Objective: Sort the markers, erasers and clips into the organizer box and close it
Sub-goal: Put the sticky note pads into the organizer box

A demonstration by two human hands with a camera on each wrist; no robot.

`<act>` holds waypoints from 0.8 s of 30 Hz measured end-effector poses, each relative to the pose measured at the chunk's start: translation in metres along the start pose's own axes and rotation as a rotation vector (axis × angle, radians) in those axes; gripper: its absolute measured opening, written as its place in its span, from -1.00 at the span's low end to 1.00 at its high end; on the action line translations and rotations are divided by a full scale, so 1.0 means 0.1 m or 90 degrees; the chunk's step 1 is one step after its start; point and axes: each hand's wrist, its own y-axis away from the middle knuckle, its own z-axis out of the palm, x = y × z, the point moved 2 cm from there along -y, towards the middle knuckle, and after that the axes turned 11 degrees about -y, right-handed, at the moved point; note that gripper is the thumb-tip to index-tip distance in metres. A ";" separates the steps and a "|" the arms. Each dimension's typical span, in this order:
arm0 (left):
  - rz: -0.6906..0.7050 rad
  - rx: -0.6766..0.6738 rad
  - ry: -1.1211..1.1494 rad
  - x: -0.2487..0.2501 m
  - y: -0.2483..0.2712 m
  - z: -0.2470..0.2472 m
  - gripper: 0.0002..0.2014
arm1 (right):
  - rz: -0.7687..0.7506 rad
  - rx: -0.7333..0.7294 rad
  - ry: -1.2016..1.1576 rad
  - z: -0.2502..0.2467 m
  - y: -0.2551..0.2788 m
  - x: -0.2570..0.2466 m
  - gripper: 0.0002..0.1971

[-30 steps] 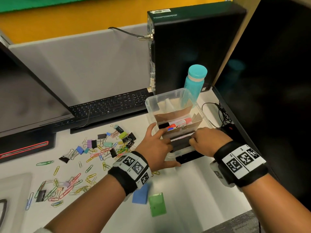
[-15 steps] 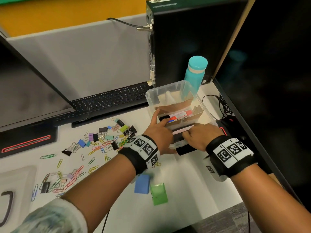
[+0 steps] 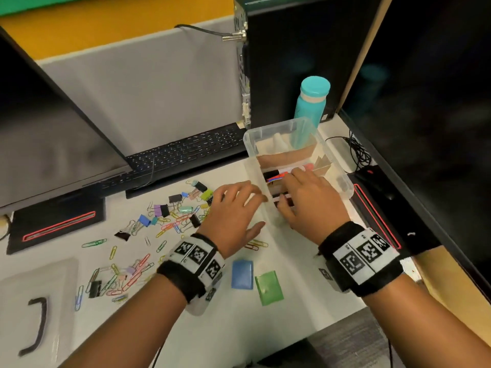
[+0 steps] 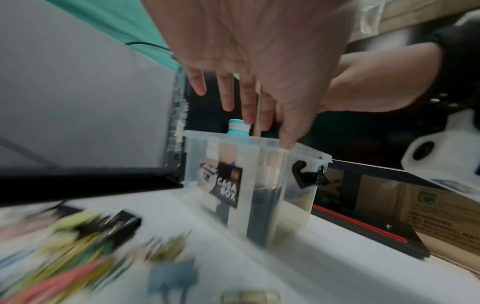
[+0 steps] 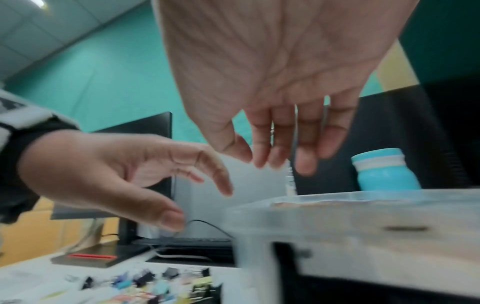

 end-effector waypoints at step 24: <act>-0.203 -0.520 0.164 -0.01 0.71 0.74 -0.55 | 0.169 -0.226 -0.349 -0.02 0.21 -0.14 -0.73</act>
